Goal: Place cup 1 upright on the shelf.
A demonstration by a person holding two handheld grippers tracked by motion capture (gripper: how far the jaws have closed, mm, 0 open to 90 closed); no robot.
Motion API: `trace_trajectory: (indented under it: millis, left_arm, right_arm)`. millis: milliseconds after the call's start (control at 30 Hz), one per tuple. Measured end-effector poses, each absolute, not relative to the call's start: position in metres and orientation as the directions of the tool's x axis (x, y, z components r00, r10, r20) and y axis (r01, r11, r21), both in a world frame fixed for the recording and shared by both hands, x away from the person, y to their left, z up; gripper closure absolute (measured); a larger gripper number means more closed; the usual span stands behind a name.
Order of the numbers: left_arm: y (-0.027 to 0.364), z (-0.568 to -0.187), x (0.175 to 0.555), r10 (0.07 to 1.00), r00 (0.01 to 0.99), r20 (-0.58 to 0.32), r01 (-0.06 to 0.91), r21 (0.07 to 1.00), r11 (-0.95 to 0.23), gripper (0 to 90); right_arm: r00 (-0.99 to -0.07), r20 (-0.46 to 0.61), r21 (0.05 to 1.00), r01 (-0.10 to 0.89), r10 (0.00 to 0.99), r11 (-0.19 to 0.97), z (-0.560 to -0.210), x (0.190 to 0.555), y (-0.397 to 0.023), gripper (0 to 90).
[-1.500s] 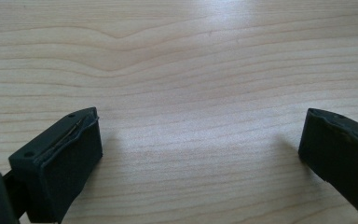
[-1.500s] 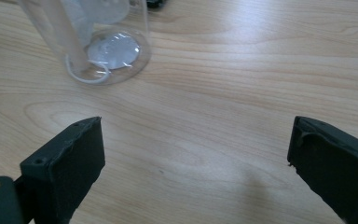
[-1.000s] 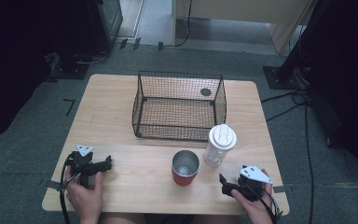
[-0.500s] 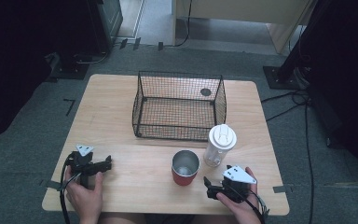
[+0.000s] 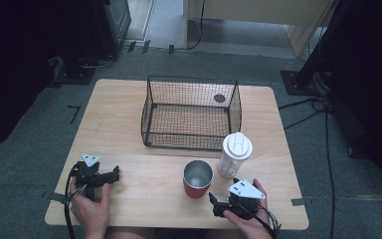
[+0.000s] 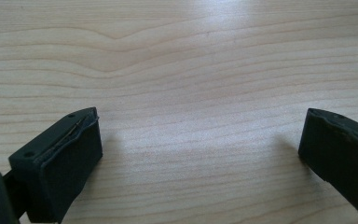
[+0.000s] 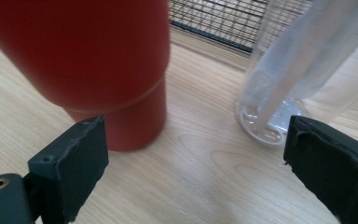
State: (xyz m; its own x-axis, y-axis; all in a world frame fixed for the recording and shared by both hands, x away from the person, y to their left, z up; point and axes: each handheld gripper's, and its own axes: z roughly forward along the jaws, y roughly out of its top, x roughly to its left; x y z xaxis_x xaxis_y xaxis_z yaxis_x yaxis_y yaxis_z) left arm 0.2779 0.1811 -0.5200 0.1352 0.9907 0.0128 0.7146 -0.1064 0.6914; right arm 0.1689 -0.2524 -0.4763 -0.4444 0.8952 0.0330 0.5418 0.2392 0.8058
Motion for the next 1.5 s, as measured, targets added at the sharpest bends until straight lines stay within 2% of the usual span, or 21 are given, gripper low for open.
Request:
trace_trajectory:
  millis: [833,1500]
  left_arm:
    - [0.181,-0.52,0.278,0.991,0.135,0.013,0.715,0.691,-0.107,0.0]
    - [0.181,-0.52,0.278,0.991,0.134,0.011,0.714,0.692,-0.104,0.0]
  right_arm:
    - [-0.516,0.04,0.819,0.507,0.856,0.267,-0.469,0.174,-0.217,6.4]
    - [-0.505,0.063,0.829,0.506,0.861,0.236,-0.464,0.186,-0.196,7.6]
